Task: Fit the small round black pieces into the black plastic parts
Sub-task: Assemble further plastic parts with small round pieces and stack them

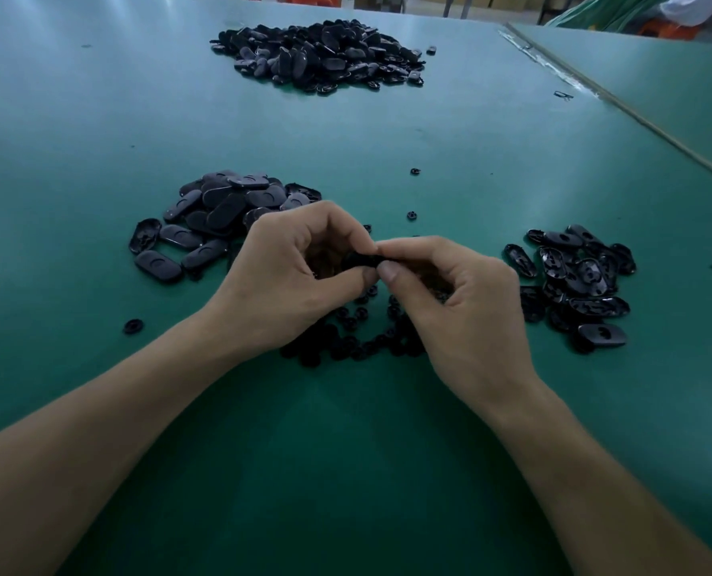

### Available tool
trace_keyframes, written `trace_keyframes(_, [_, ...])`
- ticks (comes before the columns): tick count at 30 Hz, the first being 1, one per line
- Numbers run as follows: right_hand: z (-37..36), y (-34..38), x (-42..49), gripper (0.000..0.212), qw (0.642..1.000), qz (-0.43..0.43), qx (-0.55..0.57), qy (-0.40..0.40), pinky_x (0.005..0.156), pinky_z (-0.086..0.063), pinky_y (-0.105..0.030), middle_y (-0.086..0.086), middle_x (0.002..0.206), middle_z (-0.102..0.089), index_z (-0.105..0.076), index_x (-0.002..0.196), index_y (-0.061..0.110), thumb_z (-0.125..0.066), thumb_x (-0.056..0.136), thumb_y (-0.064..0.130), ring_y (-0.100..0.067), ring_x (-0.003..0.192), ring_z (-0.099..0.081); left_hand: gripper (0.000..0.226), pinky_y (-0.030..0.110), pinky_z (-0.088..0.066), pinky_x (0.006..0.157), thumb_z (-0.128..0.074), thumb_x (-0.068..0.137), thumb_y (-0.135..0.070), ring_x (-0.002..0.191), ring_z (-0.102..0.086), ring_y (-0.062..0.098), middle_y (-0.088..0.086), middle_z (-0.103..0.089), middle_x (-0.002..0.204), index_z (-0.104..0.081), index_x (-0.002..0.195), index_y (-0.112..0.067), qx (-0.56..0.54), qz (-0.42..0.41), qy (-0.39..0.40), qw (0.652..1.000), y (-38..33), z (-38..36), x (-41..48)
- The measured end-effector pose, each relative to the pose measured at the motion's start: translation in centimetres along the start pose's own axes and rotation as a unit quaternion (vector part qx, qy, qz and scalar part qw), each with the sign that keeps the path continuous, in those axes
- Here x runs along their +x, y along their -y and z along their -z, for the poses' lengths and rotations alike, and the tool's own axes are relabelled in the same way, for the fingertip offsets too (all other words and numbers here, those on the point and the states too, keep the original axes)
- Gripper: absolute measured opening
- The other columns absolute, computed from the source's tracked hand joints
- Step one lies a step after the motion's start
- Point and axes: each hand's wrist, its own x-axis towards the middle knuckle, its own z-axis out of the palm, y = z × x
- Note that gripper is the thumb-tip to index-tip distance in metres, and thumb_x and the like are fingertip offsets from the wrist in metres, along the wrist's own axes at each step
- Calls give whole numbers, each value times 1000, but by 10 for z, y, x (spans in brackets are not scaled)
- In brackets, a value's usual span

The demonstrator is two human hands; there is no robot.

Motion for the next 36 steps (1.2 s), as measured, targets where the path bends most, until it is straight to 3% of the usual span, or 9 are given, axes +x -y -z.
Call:
trace_keyframes(4, [1,-2,1,20,999,-7,35,15,80,-54,-17,16,91,-74,-75,99,22,-71,89,6,-1,86,-70,19,23,-55,66,-78,80,5,70,-69,10,6,-74,83,-69,91,-9,-4,5,1,1000,2,1,0])
trace_keyframes(12, [2,-4,2,19,996,-29,85,22,74,-52,-13,11,84,-74,-73,94,24,-74,87,6,-3,80,-70,25,25,-59,76,-83,77,-4,76,-73,14,6,-77,88,-73,99,-13,-16,23,-13,1000,5,3,1])
trace_keyframes(20, [4,-5,3,21,996,-41,70,34,73,-53,-15,12,84,-74,-71,91,29,-73,87,9,-4,78,-70,24,20,-58,75,-82,77,-3,74,-72,7,-2,-77,87,-74,97,-13,-4,21,-4,1000,1,3,1])
trace_keyframes(26, [4,-5,3,18,996,-37,74,38,74,-53,-16,12,85,-75,-74,95,23,-72,88,7,-4,81,-71,24,22,-58,74,-82,77,-1,72,-72,10,2,-77,85,-74,94,-16,-14,26,-4,1000,3,5,1])
trace_keyframes(36, [5,-5,3,23,994,-39,94,38,74,-52,-15,13,87,-75,-73,91,30,-76,85,8,-4,81,-71,23,24,-59,74,-81,78,1,72,-72,11,3,-77,86,-74,94,-13,-23,30,-2,999,3,4,1])
